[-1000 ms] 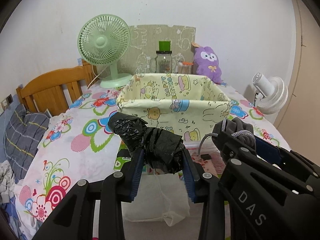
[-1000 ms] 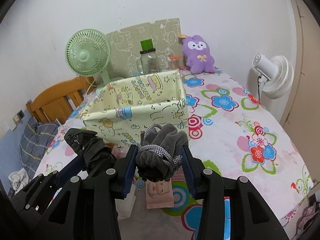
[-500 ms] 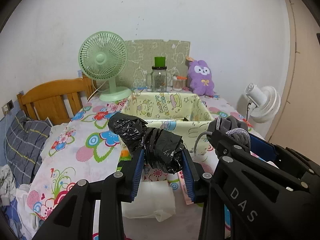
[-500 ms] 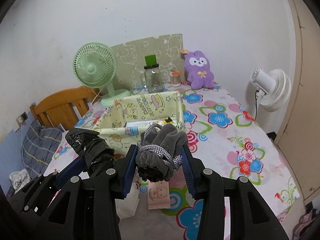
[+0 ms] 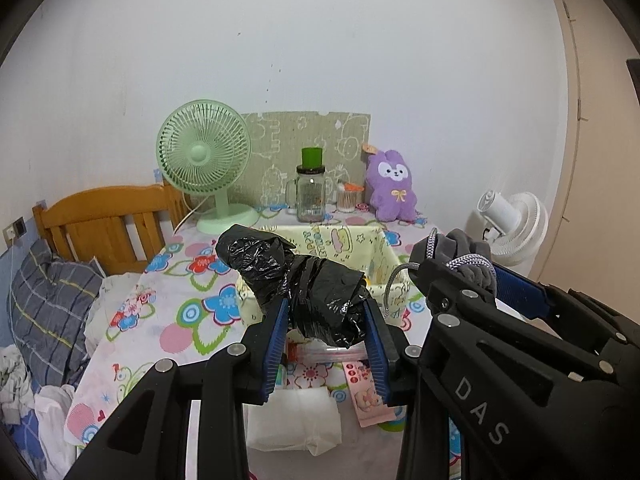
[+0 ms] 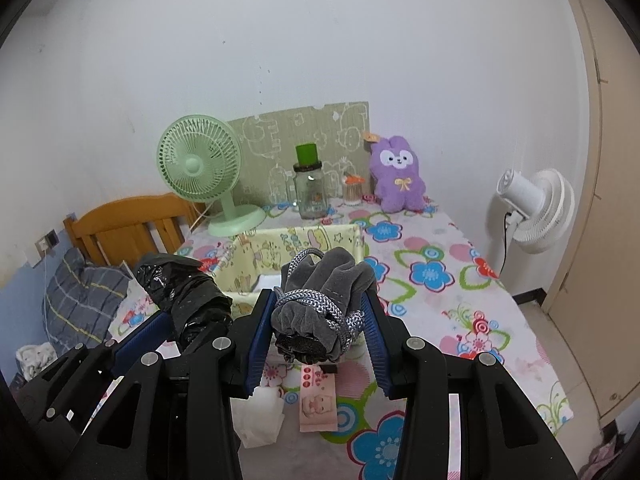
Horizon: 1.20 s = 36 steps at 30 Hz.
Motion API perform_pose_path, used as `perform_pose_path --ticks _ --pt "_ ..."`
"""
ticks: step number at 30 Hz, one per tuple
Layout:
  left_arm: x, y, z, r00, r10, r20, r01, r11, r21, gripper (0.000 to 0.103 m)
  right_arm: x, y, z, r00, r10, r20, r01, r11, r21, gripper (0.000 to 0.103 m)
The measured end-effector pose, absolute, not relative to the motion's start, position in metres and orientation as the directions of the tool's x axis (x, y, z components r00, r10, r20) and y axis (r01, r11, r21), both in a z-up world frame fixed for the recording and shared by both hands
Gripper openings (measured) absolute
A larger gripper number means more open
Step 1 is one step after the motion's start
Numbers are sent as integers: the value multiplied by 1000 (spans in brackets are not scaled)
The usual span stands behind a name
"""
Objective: Organize soft objects
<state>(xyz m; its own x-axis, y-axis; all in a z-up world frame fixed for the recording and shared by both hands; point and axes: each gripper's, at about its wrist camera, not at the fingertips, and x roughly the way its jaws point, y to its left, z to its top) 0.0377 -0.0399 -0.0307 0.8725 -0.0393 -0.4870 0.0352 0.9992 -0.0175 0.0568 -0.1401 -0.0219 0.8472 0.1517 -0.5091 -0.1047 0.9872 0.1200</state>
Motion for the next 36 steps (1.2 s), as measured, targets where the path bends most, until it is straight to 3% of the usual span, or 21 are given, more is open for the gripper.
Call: perform_pose_path --ticks 36 --pt "101 -31 -20 871 -73 -485 67 997 -30 38 125 -129 -13 850 151 -505 -115 988 102 47"
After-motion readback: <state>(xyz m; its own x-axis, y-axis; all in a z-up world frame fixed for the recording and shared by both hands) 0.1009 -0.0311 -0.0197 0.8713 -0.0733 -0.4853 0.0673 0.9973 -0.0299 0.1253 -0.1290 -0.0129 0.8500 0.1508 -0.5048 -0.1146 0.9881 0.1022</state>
